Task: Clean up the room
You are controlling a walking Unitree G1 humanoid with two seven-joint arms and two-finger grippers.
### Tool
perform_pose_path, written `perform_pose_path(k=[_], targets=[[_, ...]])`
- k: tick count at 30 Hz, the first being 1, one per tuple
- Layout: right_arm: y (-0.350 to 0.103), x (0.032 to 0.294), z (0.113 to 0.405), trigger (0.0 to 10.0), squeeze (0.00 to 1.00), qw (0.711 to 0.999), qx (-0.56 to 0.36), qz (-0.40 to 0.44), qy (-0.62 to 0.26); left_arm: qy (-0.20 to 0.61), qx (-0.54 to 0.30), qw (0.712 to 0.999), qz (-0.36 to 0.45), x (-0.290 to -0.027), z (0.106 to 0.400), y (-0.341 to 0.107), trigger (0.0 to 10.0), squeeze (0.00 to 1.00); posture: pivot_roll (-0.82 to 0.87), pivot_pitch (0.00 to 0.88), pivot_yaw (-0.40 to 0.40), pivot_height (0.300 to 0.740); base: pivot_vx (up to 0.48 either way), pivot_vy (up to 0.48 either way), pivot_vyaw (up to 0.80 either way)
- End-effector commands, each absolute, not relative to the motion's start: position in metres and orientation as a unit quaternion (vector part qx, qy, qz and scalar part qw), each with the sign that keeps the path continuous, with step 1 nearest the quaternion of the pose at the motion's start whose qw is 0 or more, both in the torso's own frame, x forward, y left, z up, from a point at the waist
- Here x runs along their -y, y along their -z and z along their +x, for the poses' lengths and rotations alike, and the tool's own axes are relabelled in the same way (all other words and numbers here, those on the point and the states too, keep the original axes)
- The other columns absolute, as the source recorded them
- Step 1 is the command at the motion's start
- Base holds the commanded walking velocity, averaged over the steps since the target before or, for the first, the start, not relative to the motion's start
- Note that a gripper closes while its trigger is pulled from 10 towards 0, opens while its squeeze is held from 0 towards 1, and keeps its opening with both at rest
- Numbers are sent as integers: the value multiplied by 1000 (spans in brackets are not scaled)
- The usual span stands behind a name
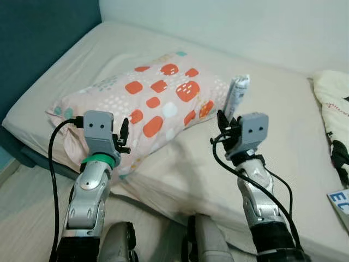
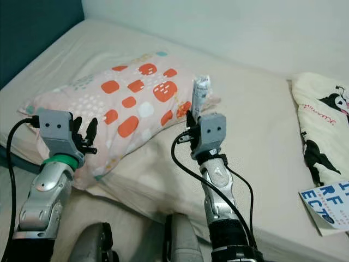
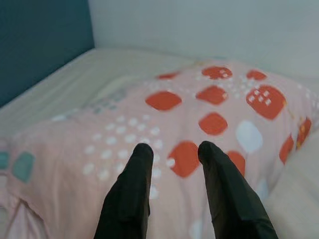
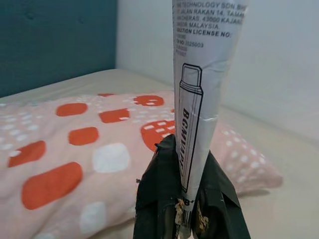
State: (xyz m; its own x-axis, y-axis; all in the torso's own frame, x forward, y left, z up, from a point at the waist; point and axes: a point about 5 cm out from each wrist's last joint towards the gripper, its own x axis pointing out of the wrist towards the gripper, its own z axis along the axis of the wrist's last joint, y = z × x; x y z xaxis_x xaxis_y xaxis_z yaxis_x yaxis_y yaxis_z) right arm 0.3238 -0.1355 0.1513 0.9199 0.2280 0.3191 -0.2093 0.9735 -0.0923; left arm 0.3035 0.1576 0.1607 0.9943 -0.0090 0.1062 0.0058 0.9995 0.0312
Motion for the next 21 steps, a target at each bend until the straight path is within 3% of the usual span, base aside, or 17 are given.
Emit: perform_pose_path(k=[1, 14, 21], targets=[[-146, 139, 323, 10000, 0, 981, 156, -33, -110, 4, 56, 998, 10, -154, 306, -159, 10000, 0, 8, 0, -63, 673, 0, 0, 0], [-139, 139, 320, 10000, 0, 984, 142, -37, -101, 9, 60, 998, 6, -147, 309, -157, 10000, 0, -4, 0, -51, 712, 0, 0, 0], [-136, 140, 319, 10000, 0, 985, 137, -35, -95, 13, 59, 998, 4, -145, 311, -156, 10000, 0, -9, 0, -43, 712, 0, 0, 0]])
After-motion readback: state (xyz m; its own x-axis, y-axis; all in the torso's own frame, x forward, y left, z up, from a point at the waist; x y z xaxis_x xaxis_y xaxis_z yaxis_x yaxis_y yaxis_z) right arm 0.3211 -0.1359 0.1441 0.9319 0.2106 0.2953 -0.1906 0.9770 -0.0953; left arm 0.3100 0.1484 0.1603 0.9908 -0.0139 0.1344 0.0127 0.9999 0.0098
